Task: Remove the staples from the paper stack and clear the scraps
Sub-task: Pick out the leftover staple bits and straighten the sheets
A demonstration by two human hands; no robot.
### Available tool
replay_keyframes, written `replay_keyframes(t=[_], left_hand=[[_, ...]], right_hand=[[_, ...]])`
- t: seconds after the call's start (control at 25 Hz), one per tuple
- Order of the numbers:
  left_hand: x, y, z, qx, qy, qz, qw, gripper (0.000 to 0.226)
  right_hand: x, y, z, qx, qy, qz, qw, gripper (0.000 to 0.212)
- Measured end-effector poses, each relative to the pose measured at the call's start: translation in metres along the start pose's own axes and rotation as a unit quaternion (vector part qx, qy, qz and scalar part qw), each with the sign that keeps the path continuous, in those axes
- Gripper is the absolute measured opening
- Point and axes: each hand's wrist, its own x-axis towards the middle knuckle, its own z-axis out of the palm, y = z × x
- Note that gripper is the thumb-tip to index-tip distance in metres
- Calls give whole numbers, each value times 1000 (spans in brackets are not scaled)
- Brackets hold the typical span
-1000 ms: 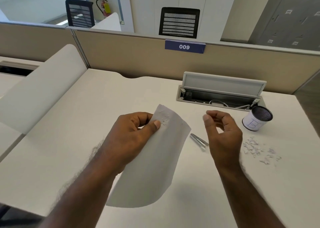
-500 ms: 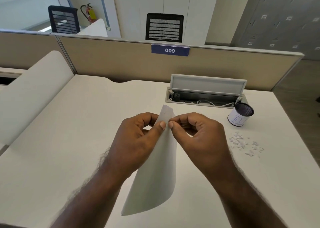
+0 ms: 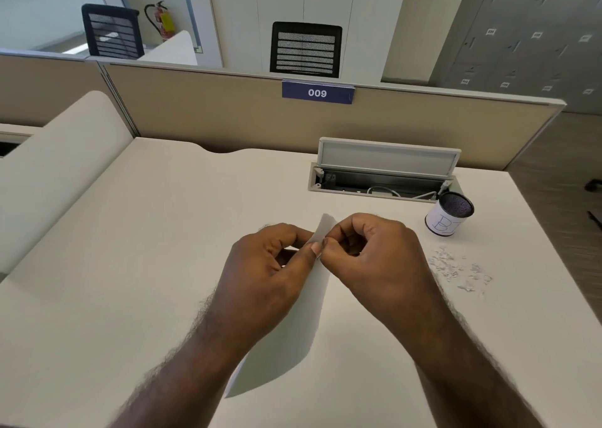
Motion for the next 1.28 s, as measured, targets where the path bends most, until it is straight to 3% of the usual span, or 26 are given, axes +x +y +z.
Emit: replay_keyframes(t=[0.48,0.76,0.92,1.28], left_hand=[[2,2,-3,135,-45,60,988,14],[-1,12,-2,264,-71,88,958,23],[-2,16,-5,309,-91,81,943,26],[1,19,-6,383,-133,75,911,26]], right_hand=[[-2,16,9,-27,7,-40,999,29],[1,17,-1,-110,-63,-66,990,28],[2,20,-3,-127,-95,-78,984,14],[1,21,-8,-258,-124,-218,933,10]])
